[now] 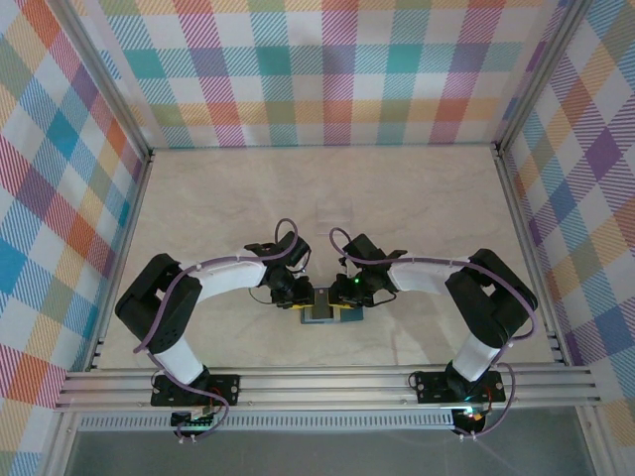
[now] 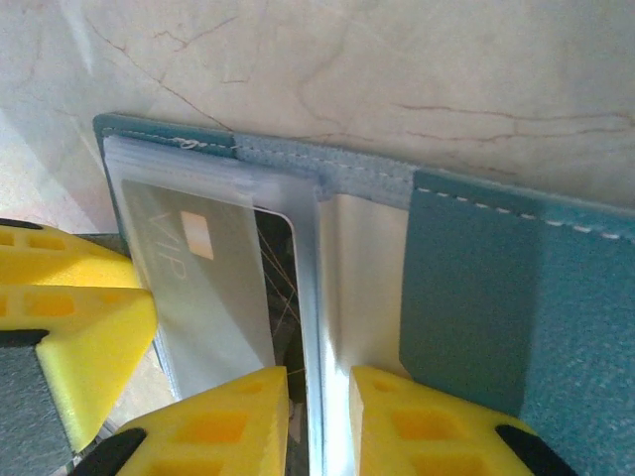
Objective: Take the credit cards out of the card holder
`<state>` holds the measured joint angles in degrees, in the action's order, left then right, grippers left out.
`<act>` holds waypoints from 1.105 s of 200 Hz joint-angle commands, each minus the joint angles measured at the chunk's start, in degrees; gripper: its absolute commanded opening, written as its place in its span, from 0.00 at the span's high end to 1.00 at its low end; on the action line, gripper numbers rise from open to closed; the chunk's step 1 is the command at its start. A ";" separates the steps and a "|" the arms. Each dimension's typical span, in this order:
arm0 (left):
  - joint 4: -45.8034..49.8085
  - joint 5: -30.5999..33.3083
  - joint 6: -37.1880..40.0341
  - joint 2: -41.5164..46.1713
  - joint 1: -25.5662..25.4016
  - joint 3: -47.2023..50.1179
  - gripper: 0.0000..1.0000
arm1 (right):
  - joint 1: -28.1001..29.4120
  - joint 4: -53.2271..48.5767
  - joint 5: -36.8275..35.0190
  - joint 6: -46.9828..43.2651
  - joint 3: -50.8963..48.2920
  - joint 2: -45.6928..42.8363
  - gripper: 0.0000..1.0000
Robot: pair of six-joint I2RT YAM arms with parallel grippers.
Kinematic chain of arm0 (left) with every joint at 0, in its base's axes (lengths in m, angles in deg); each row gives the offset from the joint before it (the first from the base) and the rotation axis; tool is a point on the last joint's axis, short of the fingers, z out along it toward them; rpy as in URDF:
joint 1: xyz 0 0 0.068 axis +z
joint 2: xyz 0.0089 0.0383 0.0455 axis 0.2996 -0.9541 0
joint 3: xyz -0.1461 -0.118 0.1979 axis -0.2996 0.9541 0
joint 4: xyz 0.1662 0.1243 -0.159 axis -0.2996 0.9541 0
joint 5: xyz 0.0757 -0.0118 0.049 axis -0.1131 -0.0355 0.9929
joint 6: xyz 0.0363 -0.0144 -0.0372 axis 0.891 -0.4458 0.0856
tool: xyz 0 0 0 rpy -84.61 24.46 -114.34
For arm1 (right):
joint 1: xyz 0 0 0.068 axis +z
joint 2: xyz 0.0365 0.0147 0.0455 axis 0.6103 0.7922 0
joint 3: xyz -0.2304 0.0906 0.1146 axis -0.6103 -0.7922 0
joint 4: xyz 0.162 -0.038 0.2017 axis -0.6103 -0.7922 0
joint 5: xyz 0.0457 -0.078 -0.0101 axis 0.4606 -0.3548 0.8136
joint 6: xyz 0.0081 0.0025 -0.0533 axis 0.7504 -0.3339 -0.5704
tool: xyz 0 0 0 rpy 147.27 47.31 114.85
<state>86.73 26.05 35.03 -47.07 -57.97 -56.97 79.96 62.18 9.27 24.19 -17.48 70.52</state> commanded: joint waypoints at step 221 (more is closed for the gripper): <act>8.38 1.66 2.88 -1.73 -2.62 -7.51 0.70 | -1.01 3.93 2.67 1.30 -2.96 -2.04 0.68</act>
<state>91.30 26.34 36.04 -46.67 -58.78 -62.00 79.30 63.87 9.73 24.65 -19.67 66.96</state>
